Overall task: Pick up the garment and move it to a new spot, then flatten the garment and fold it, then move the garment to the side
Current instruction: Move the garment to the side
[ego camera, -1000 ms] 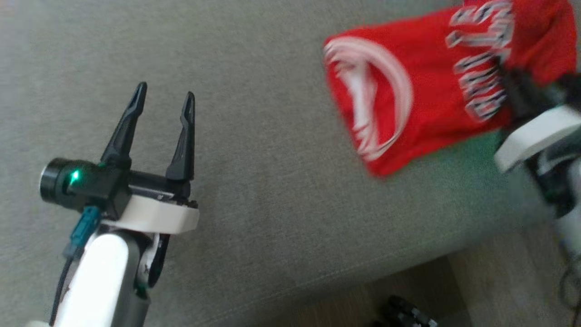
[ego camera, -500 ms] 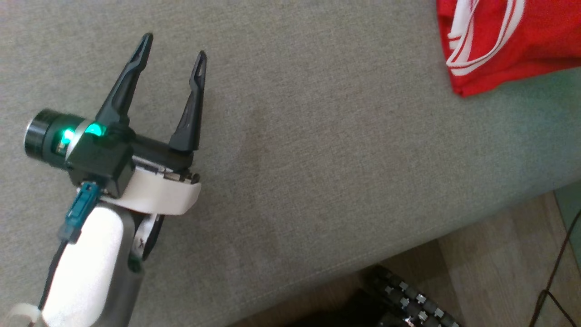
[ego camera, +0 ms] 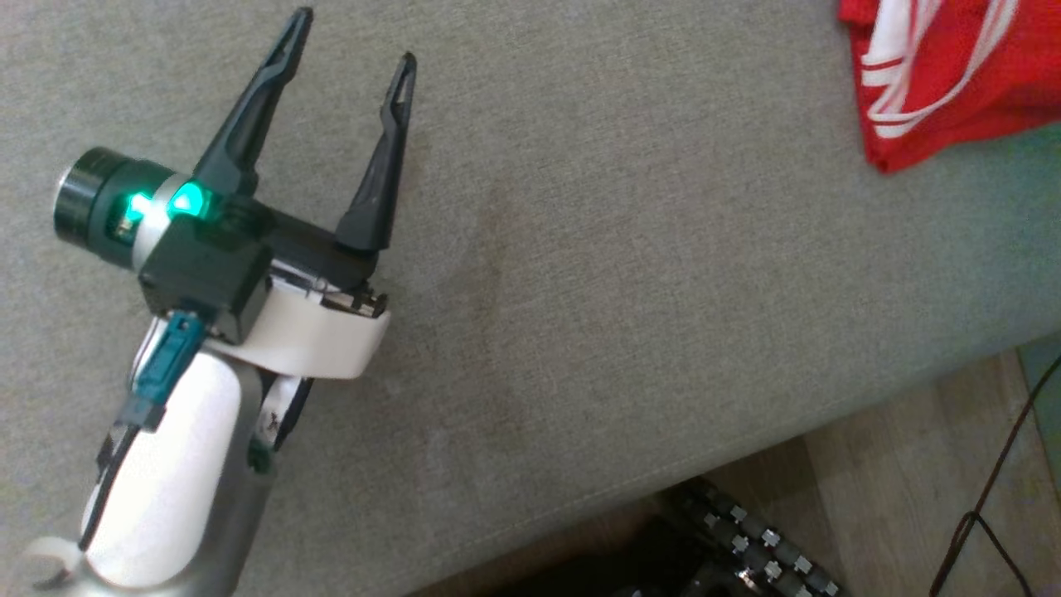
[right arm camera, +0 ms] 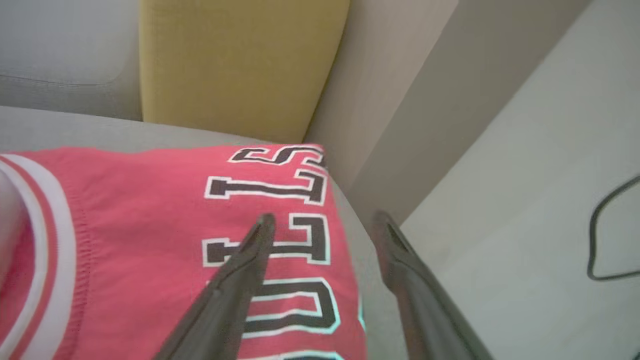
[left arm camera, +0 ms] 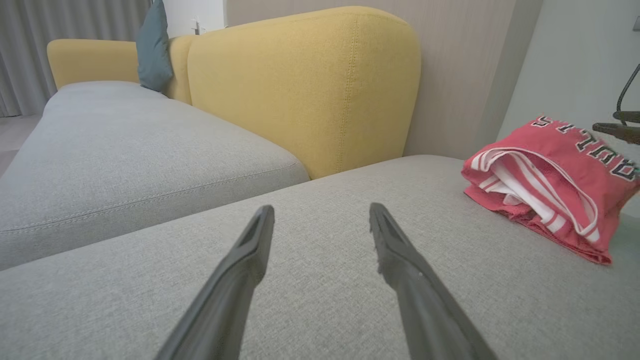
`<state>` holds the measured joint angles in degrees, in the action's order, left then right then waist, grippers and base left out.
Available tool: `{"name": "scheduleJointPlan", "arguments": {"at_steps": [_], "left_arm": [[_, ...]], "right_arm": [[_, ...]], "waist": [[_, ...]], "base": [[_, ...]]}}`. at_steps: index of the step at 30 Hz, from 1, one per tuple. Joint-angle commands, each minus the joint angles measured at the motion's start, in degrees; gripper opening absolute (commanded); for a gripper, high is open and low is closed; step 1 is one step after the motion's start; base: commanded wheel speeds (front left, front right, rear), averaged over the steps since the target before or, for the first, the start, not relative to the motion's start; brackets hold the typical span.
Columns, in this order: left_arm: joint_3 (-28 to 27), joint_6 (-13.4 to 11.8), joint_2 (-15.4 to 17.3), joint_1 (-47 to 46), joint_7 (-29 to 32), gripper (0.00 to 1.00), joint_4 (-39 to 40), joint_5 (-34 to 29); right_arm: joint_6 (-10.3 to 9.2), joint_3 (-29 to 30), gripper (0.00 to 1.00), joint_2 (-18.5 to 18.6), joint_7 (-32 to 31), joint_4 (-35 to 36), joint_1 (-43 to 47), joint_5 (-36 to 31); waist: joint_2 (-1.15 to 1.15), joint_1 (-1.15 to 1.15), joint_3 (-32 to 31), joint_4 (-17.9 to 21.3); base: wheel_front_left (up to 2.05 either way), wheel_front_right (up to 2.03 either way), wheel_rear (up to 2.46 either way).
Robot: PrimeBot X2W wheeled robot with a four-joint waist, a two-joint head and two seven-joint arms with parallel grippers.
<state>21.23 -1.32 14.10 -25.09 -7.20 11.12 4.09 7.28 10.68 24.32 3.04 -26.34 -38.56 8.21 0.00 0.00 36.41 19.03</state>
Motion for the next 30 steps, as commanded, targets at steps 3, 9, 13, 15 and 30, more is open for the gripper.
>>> {"name": "scheduleJointPlan", "arguments": {"at_steps": [3,9,13,15,30], "left_arm": [[-1.69,-0.31,0.29,-0.82,-1.07,1.00,1.31,0.11],[-2.11,-1.44,-0.36,1.28,-3.43,1.00,-1.43,1.32],[-2.69,-2.58,-0.91,4.02,-4.72,1.00,-3.30,2.49],[-3.00,-3.13,-1.20,5.50,-5.19,1.00,-4.20,3.16],[-6.98,-6.63,-2.51,15.25,-7.15,1.00,-9.22,8.18]], "right_arm": [[0.21,2.20,1.00,-0.04,1.91,-0.81,-0.17,-2.14],[0.21,3.14,1.00,-3.63,6.49,0.12,4.08,-2.04],[0.21,0.58,1.00,-7.86,8.49,6.22,10.51,-1.00],[0.21,-1.24,1.00,-10.46,8.69,10.42,14.19,-0.86],[0.21,-10.79,1.00,-20.25,4.18,29.20,30.91,0.88]], "waist": [[0.00,0.00,-0.60,-0.60],[0.00,0.00,-4.77,-3.14],[0.00,0.00,-8.61,-5.17],[0.00,0.00,-10.35,-6.40],[0.00,0.00,-19.34,-15.04]], "base": [[0.00,0.00,0.00],[0.00,0.00,0.00],[0.00,0.00,0.00],[0.00,0.00,0.00],[0.00,0.00,0.00]]}}
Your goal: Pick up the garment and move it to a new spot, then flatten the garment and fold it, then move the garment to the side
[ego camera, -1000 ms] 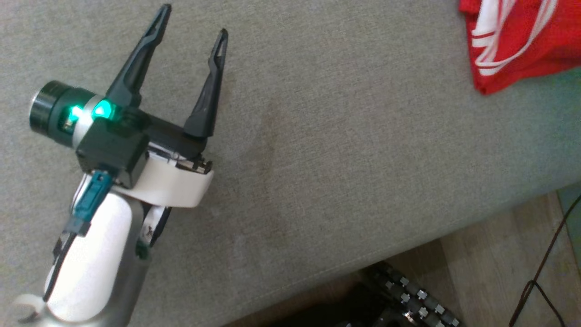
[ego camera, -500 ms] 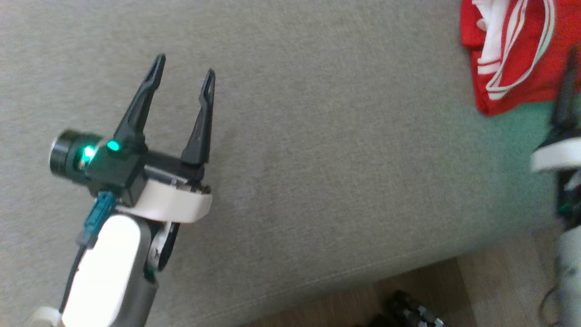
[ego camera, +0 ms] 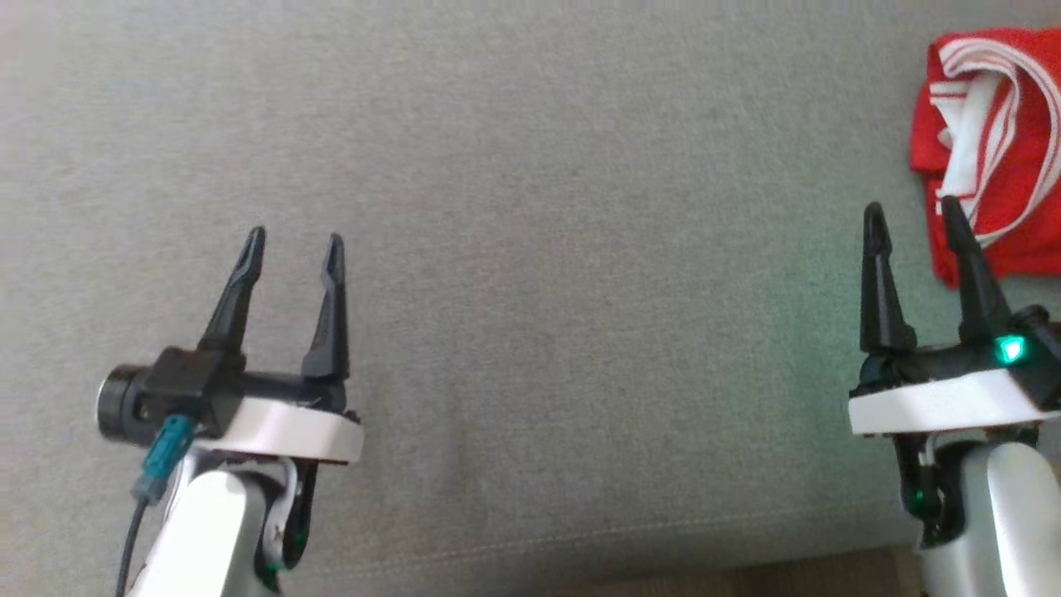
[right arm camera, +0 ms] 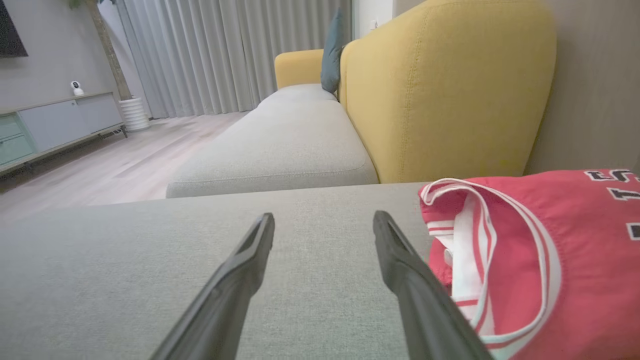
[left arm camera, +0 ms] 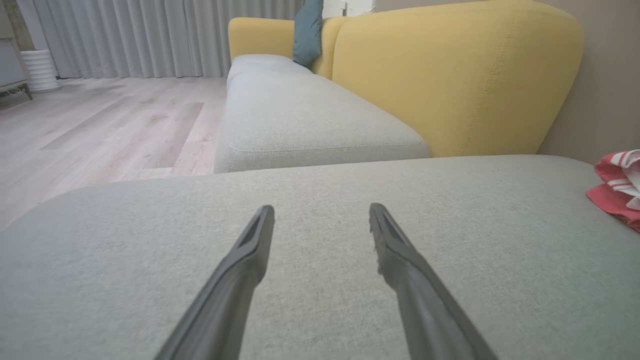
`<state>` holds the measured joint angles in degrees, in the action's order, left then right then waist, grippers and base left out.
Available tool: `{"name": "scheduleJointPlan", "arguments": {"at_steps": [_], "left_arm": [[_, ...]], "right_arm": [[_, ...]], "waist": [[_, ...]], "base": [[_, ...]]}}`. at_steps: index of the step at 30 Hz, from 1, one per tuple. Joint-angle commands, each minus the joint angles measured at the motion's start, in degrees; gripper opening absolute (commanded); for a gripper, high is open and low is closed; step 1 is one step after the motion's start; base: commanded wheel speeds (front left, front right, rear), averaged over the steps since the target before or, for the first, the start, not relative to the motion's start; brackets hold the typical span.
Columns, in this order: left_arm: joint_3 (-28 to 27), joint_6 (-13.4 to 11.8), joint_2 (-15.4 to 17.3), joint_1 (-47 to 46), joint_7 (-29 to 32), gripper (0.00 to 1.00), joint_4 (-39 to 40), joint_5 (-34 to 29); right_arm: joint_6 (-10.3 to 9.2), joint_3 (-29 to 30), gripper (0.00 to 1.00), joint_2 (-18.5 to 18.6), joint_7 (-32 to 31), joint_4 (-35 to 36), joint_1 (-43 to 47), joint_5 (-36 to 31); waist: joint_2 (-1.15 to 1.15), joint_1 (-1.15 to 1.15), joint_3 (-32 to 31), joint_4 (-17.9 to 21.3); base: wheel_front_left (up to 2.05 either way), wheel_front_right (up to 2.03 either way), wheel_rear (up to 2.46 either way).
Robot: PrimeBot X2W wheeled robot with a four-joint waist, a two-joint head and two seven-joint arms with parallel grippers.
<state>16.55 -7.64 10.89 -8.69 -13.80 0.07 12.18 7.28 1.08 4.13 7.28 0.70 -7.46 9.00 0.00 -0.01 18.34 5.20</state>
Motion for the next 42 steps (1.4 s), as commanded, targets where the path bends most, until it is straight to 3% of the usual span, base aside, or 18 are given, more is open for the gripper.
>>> {"name": "scheduleJointPlan", "arguments": {"at_steps": [1,10,26,42], "left_arm": [[-2.56,-0.38,0.68,-0.80,-0.63,1.00,1.55,0.36],[-3.46,-0.90,0.01,2.94,-0.96,1.00,-0.39,2.08],[-3.05,-0.97,0.82,9.18,-0.59,1.00,-1.27,3.48],[-2.72,-2.16,1.48,11.36,0.72,1.00,-0.95,4.08]], "right_arm": [[0.21,-1.34,1.00,-0.18,-0.28,2.55,0.25,0.23],[0.21,-2.41,1.00,-0.90,-3.01,3.68,4.83,0.31],[0.21,-2.94,1.00,-1.21,-5.97,6.01,11.46,0.66],[0.21,-2.60,1.00,-1.24,-7.56,7.91,13.63,1.30]], "waist": [[0.00,0.01,-1.74,-1.48],[0.00,0.01,-7.10,-2.96],[0.00,0.01,-15.06,-2.30],[0.00,0.01,-17.11,-2.01]], "base": [[0.00,0.00,0.00],[0.00,0.00,0.00],[0.00,0.00,0.00],[0.00,0.00,0.00]]}}
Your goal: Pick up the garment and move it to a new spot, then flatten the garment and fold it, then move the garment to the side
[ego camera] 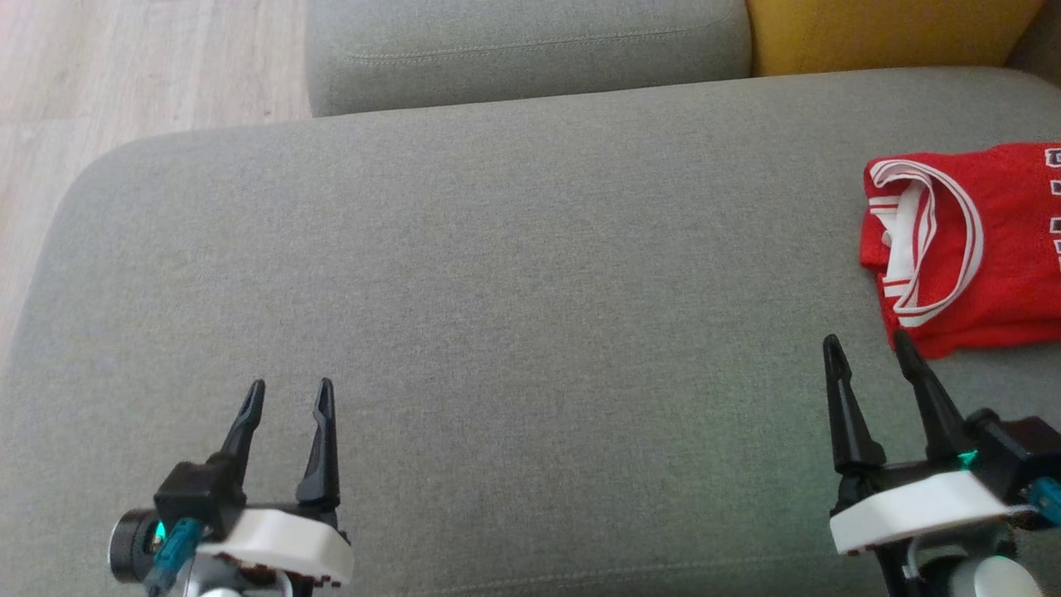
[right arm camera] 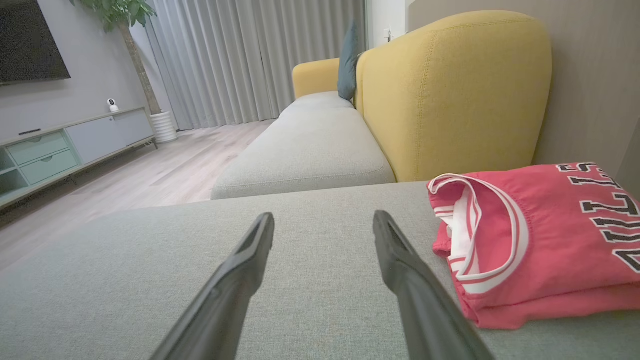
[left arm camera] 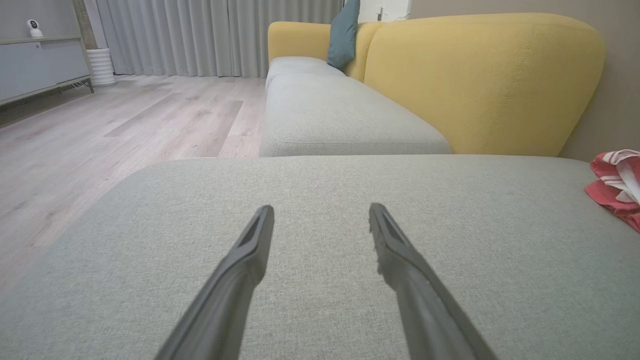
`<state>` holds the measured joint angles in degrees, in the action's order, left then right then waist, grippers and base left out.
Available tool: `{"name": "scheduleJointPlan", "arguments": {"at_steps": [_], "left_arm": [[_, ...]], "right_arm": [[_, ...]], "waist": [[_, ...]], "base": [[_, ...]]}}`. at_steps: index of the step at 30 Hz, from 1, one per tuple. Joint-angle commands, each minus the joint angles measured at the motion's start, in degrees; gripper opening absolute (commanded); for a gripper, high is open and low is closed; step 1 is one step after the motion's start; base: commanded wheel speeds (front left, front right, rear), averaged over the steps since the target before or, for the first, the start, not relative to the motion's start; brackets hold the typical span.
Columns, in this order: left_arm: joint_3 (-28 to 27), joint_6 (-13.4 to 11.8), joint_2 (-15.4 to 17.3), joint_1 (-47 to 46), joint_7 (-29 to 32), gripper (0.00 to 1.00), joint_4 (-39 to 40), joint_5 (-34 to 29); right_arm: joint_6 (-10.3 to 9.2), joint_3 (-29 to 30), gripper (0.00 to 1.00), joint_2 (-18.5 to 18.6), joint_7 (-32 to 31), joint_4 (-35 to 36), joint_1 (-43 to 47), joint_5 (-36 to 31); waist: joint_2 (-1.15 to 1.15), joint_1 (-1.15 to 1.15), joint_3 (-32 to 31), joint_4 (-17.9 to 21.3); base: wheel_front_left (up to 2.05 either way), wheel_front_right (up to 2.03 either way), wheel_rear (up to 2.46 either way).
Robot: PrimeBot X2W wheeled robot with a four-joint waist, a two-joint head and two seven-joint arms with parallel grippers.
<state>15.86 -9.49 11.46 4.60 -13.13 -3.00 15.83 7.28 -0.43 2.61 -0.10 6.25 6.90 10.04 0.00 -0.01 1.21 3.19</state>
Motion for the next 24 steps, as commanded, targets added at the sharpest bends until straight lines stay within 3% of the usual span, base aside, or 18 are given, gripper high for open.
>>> {"name": "scheduleJointPlan", "arguments": {"at_steps": [1,24], "left_arm": [[-2.02,-0.39,0.93,-1.96,0.06,1.00,2.14,0.44],[-1.20,-2.35,1.72,-2.72,0.46,1.00,2.47,-0.77]], "right_arm": [[0.21,-1.04,1.00,0.27,-0.20,2.40,-0.71,0.32],[0.21,-1.16,1.00,0.27,-0.03,1.86,-0.98,0.89]], "waist": [[0.00,0.01,0.04,0.03],[0.00,0.01,0.37,-0.40]], "base": [[0.00,0.00,0.00],[0.00,0.00,0.00]]}}
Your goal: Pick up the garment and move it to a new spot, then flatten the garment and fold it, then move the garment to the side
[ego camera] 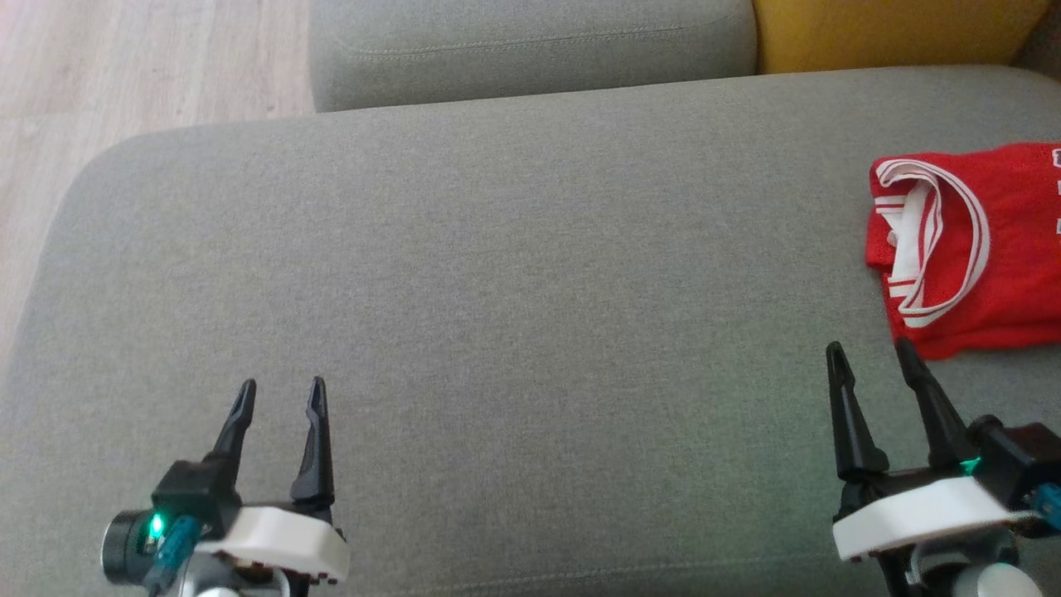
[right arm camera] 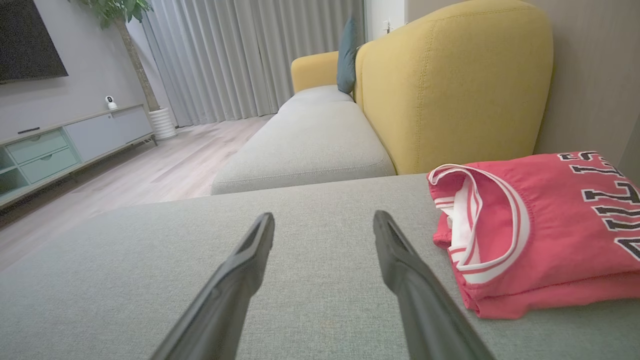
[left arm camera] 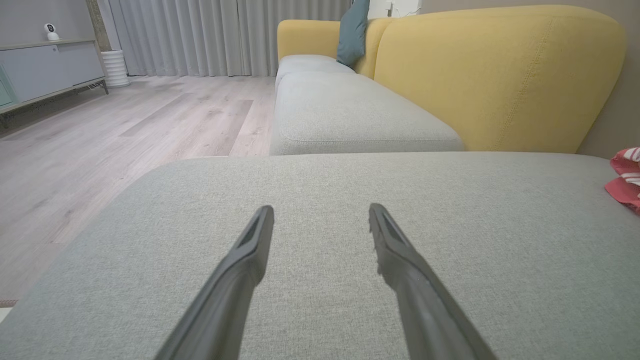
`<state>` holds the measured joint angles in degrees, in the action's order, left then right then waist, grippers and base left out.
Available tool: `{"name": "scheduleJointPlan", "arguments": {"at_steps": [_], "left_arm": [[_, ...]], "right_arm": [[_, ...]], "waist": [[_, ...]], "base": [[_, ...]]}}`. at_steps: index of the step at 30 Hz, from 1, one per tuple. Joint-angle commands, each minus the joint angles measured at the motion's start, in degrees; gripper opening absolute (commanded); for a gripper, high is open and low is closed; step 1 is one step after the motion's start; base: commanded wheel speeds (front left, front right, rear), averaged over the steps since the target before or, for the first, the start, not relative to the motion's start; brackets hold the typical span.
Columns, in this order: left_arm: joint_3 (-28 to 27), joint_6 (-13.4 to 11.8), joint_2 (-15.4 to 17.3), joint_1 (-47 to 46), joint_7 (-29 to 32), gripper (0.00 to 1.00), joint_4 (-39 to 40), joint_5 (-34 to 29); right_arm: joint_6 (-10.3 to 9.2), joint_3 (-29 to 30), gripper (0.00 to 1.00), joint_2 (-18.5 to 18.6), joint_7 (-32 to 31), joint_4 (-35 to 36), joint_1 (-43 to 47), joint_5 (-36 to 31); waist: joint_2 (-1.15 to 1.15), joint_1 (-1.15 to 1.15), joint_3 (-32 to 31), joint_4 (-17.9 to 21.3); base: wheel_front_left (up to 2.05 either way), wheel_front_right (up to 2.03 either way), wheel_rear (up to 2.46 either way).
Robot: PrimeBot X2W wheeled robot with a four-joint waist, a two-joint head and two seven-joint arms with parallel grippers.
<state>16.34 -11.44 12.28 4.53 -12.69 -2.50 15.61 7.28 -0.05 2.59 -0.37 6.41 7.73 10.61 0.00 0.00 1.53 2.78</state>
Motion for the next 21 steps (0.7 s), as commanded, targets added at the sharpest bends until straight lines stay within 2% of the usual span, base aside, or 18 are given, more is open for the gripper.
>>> {"name": "scheduleJointPlan", "arguments": {"at_steps": [1,7,8,11,21], "left_arm": [[-1.66,-0.46,0.93,-2.68,0.02,1.00,1.99,-0.56],[-1.49,-0.73,1.06,-2.94,-0.02,1.00,1.99,-0.58],[0.23,-0.46,-0.04,-0.01,-0.01,0.00,-0.07,0.06],[0.56,-0.44,-0.71,0.73,0.01,0.00,-2.91,0.20],[-0.83,0.99,-1.04,-0.02,1.14,0.00,-3.34,6.78]], "right_arm": [[0.21,-1.60,1.00,0.29,0.21,1.71,-1.86,0.27],[0.21,-1.72,1.00,0.29,0.02,1.83,-2.08,0.20],[0.00,-0.21,0.00,0.00,0.04,-0.21,-0.02,0.02],[0.00,-0.25,0.00,-0.01,0.01,-3.41,0.28,0.16],[0.02,-0.34,0.00,0.50,0.03,-4.64,-0.77,7.28]], "waist": [[0.00,0.00,0.10,-0.01],[0.00,0.00,0.33,-0.14],[0.00,0.00,0.32,-0.14],[0.00,0.00,0.33,-0.15],[0.00,0.00,0.20,-0.36]], "base": [[0.00,0.00,0.00],[0.00,0.00,0.00],[0.00,0.00,0.00],[0.00,0.00,0.00],[0.00,0.00,0.00]]}}
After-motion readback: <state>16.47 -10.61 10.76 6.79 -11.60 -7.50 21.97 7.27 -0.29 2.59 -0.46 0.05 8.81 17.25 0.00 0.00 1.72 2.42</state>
